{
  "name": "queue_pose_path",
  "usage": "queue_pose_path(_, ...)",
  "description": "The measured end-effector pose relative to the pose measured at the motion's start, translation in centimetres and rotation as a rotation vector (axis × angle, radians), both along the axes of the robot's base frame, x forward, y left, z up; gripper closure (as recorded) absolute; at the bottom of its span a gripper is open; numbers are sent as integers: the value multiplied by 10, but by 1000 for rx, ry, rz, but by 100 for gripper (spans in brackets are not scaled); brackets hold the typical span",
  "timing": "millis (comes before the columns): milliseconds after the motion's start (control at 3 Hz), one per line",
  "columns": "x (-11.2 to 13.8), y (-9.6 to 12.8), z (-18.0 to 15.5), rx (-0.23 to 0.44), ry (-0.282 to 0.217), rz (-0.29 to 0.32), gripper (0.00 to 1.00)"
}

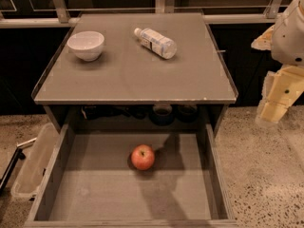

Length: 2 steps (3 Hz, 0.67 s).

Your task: Pick apple from top drawer and place on counter

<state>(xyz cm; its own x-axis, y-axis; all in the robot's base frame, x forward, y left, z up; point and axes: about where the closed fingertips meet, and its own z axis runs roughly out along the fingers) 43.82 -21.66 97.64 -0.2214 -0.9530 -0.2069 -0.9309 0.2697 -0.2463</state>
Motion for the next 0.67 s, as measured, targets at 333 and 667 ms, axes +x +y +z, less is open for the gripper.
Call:
queue_pose_path(333,0,0,0,0,0,0,0)
queue_pose_path(667,-6,-1,-1,19,-15,-3,0)
